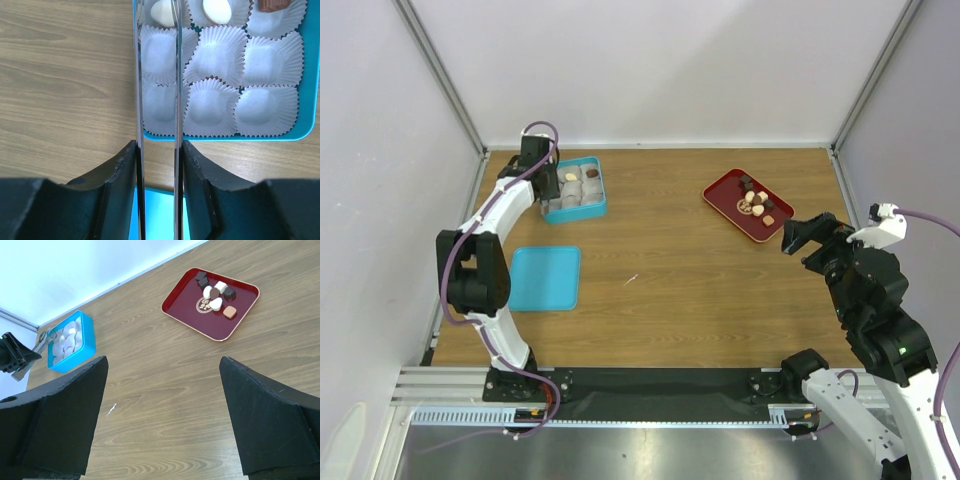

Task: Pack the chocolate

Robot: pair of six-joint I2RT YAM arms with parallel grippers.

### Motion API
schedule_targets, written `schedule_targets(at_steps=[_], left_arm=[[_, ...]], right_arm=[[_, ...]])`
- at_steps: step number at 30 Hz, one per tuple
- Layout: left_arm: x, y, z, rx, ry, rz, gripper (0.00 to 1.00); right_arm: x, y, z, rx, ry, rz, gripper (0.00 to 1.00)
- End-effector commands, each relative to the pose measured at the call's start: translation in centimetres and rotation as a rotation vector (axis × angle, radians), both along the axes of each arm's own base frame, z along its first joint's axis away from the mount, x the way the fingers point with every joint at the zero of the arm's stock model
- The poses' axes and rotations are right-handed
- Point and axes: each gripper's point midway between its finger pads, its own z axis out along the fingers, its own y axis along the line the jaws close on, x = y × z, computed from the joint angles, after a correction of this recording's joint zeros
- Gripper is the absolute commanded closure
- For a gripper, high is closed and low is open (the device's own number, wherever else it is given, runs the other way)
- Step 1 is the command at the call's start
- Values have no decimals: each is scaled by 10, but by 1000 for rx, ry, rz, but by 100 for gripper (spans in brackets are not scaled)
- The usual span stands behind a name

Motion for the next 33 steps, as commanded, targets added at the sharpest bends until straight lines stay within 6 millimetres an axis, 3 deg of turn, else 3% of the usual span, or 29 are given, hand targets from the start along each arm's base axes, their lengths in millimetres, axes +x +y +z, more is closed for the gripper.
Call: schedule_targets(at_steps=[1,5,10,16,17,19,22,27,28,30,31,33], left_arm=[[18,1,30,1,-91,-17,56],[17,-1,44,-10,-116,-28,56],[13,-16,79,-59,-174,-84,58],[-5,-73,105,-108,-204,-249,59],[-12,-96,113,-125,-225,-305,58],[-21,-123,113,-146,-228,-369,58],[-45,-196,116,-202,-244,-526,57],[-74,-290,123,-268,-259,-698,57],[-83,-311,115,-254,-244,-729,57],[-87,-334,115,-248,-252,-762,57],[-93,-352,101,-247,-225,-792,57],[-98,-372,98,-260,-218,-823,57]], right_arm=[[-4,-7,19,-2,-52,-25,0],[-2,-6,18,-3,-46,-19,1],[1,-2,17,5,-42,-6,0],[1,-3,18,4,-43,-15,1],[1,-4,19,3,-46,-18,0],[0,-5,20,-1,-47,-21,0],[-2,-6,23,-5,-50,-23,0],[-6,-9,27,-3,-53,-30,1],[-7,-11,27,-5,-51,-34,0],[-9,-12,28,-4,-52,-36,1],[-11,-12,29,0,-55,-36,1],[-12,-13,29,0,-56,-38,0]])
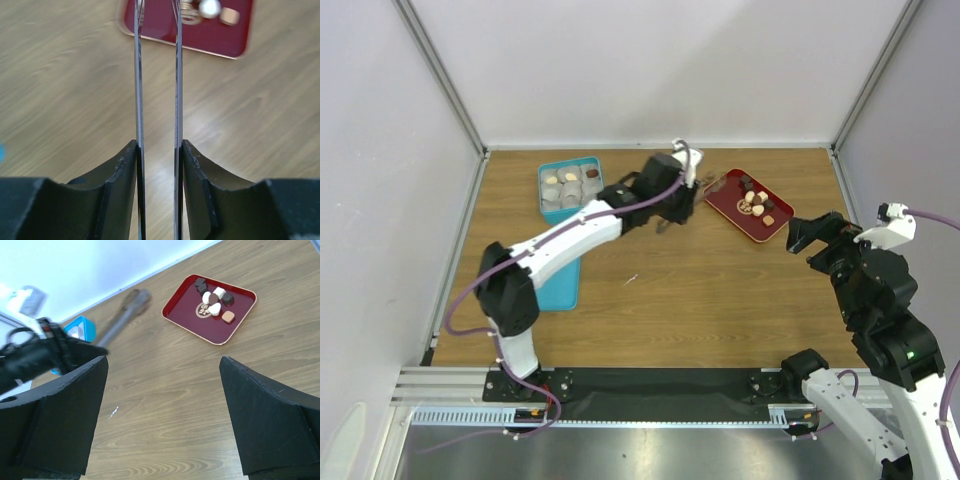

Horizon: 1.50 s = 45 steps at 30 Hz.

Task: Pack the chocolate

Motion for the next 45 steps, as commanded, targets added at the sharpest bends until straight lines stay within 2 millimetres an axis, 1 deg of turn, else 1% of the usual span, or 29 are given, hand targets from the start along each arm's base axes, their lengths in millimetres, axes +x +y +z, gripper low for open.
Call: schedule_targets(at_steps=[1,2,3,4,5,6,7,9,13,15,16,17,18,21,22,23,25,26,30,34,37,38,39,41,42,44,45], left_arm=[[4,-35,9,-51,-29,-21,57],[-4,-51,-2,-40,-23,-55,55],[-6,-59,-4,-36,-29,-66,55],[-14,-70,-7,-29,-34,-88,55],[-13,-77,-20,-4,-29,-95,55],[-13,-83,-18,-7,-34,-102,55],[-14,-88,-21,-5,-34,-111,55],[-17,-101,-31,-1,-25,-136,55],[-24,-120,-45,9,-14,-169,55],[-24,-126,-47,10,-23,-180,54],[-23,-129,-54,21,-24,-182,54],[-21,-132,-53,17,-29,-180,54],[-20,-134,-60,26,-27,-181,54],[-14,-141,-60,19,-56,-181,54],[-12,-141,-68,35,-57,-181,54],[-9,-144,-67,35,-65,-178,54],[-5,-146,-77,57,-73,-181,54],[-3,-147,-77,57,-79,-182,54],[5,-145,-83,81,-101,-152,54],[7,-147,-85,78,-111,-153,53],[8,-149,-92,86,-108,-158,53],[9,-151,-90,81,-111,-158,53],[10,-151,-95,90,-106,-157,53],[11,-153,-95,88,-108,-154,52],[12,-153,-100,93,-102,-155,52],[13,-155,-100,92,-103,-154,52],[13,-155,-103,96,-99,-153,52]], right_arm=[[-8,-9,15,-3,-36,-25,1],[-9,-9,16,-2,-39,-25,1],[-10,-10,16,-5,-38,-27,0],[-10,-11,17,-5,-38,-30,0],[-11,-11,17,-6,-39,-29,1],[-12,-11,18,-7,-41,-29,0],[-12,-12,18,-8,-42,-30,0],[-13,-13,20,-8,-45,-31,0],[-13,-13,20,-7,-45,-33,1],[-14,-13,20,-5,-46,-33,0],[-14,-13,20,-1,-46,-31,0],[-14,-13,20,-1,-46,-32,0],[-15,-13,21,0,-49,-31,0],[-14,-13,20,-1,-45,-32,1],[-14,-12,20,-2,-44,-29,1],[-14,-13,20,-3,-46,-33,0],[-14,-13,19,-5,-42,-30,1],[-14,-13,18,-7,-38,-32,0],[-14,-13,17,-10,-34,-33,0],[-13,-14,16,-16,-31,-39,0],[-12,-14,17,-15,-32,-40,1],[-12,-14,17,-13,-33,-41,0],[-11,-14,17,-13,-33,-41,0],[-11,-13,16,-18,-30,-39,0],[-11,-14,17,-18,-32,-40,0],[-10,-14,17,-22,-31,-41,1],[-10,-14,17,-24,-31,-42,1]])
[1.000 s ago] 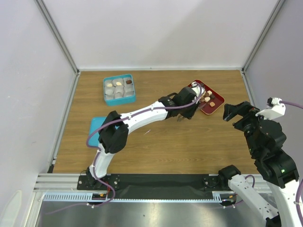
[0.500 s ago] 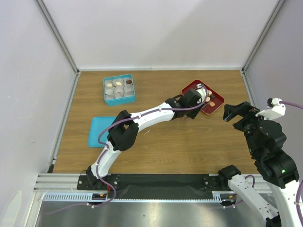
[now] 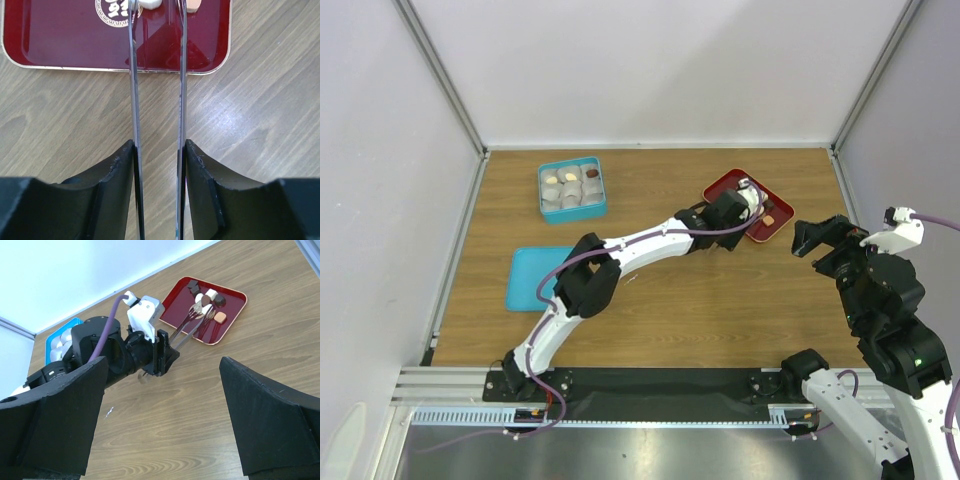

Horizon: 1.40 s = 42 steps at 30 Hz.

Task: Pack the chocolate

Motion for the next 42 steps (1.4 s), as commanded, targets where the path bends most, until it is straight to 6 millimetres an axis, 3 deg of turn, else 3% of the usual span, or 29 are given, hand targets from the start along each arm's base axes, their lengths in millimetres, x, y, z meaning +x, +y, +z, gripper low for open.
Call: schedule_targets(at_steps=[1,13,23,31,34,37,42], left_arm=[[12,-13,19,-47,-55,0,52],[20,-17,3,-43,-40,24,53],[28,-1,18,-47,-95,105,52],[23,-7,11,-56,-74,54,52],[20,-9,10,-63,-67,38,57],[18,-7,13,-60,-65,36,61],[16,3,36,-65,-97,45,66]], right_arm=[[0,-5,14,-4,-36,-23,1],[2,-7,11,-20,-27,-34,0],[2,-8,7,-18,-25,-39,1],[0,-9,8,-19,-30,-42,0],[0,-10,7,-22,-27,-43,0],[-1,-11,6,-22,-26,-48,0],[1,-8,5,-10,-28,-40,0]])
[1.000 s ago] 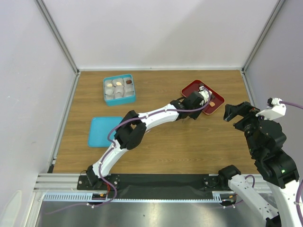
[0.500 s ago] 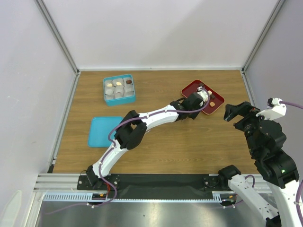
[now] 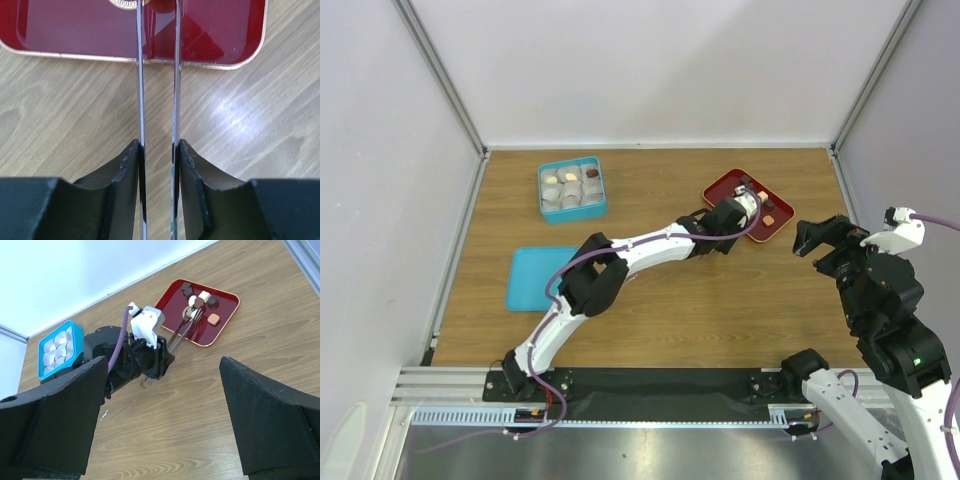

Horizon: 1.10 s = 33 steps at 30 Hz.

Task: Pack the chocolate

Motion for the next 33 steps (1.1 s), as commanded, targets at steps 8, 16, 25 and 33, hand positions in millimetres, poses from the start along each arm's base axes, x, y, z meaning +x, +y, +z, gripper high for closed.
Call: schedule_targets(at_steps=[8,16,25,33], left_arm=[[5,14,112,-132,-133,23,67],[12,53,167,-166,-151,96,68],[47,202,208,-199,-132,381,68],[36,326,174,-177,-32,618,68]], right_arm=[[2,3,7,29,-29,6,0],[4,6,5,27,-21,20,0],[8,13,3,29,-23,46,1],[14,19,-6,27,-8,67,0]])
